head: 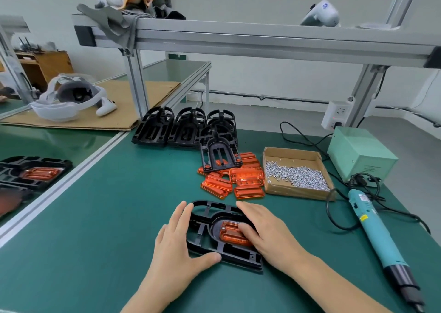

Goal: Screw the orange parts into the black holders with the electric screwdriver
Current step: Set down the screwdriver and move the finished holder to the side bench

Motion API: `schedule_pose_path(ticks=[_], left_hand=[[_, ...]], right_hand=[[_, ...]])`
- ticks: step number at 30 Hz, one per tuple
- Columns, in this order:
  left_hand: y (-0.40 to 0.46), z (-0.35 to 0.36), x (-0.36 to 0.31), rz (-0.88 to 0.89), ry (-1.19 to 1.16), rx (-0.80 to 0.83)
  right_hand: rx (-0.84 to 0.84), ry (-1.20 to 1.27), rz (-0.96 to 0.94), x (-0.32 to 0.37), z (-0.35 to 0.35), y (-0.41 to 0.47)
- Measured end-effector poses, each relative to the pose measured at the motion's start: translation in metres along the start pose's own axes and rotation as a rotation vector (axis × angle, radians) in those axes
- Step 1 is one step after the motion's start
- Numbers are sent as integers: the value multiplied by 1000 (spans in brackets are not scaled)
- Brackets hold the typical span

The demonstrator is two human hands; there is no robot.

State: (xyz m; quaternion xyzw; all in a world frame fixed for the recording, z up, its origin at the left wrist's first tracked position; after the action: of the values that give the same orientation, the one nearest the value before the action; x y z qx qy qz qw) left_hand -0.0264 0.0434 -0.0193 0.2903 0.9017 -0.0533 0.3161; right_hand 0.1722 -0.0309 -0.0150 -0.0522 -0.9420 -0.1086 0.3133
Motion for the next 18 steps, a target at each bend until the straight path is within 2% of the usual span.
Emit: schedule_pose_path(ticks=[9,18], left_hand=[[-1,-4,2,-48,-91,-77],[-6,-18,23,-259,-324,-163]], right_hand=[[-121,101,47,7,4,0],[-226,397,165,33,17,19]])
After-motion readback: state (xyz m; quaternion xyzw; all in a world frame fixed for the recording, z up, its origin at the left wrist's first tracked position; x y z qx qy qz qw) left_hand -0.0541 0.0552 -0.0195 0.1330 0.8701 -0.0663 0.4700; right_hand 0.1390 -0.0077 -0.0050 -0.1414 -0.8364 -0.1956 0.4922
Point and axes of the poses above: each hand's wrist, its own y-axis towards the middle knuckle, its own z-axis out of the palm, x = y × z, the point moved 3 cm from there along y, towards the middle knuckle, and after that the axes turned 14 degrees about y, right-handed, at the moved point
